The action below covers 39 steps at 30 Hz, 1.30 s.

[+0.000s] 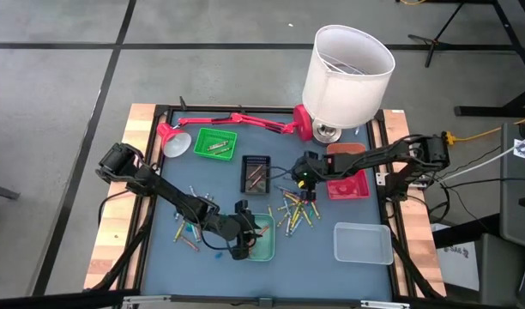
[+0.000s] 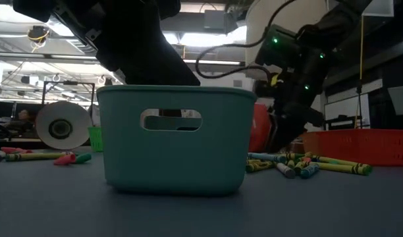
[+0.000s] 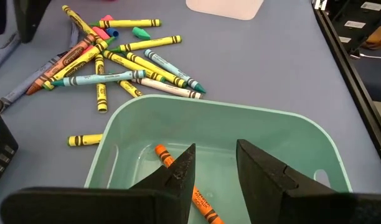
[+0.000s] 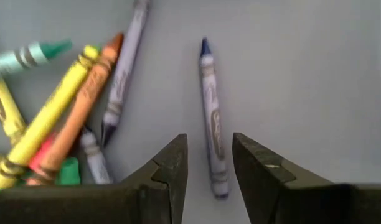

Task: Sort crayons
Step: Put the purple crayon into the red bin

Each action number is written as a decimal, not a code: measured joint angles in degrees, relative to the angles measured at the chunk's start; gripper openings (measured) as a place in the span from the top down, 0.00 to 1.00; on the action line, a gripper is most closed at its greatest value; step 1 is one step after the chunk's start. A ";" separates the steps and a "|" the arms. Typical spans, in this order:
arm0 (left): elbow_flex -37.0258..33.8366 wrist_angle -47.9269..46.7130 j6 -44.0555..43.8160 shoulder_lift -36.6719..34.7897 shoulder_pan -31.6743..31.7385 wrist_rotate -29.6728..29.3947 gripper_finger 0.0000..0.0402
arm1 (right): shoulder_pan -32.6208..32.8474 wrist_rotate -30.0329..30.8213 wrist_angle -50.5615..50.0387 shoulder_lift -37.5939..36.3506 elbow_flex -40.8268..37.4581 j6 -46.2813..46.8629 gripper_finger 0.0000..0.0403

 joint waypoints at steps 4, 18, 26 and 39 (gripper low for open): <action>0.00 0.00 0.11 0.00 0.00 0.00 0.75 | 0.00 0.00 0.35 0.00 -1.44 0.00 0.69; 0.00 0.00 0.09 0.00 0.00 0.00 0.75 | 0.04 -0.07 0.55 0.00 -1.78 0.00 0.91; 0.00 0.00 0.07 0.00 0.00 0.00 0.75 | 0.04 0.00 0.58 -0.09 -1.78 0.00 0.96; 0.00 0.00 0.13 -0.02 0.00 -2.88 0.75 | 0.02 0.00 0.59 -0.07 -1.78 -0.02 0.94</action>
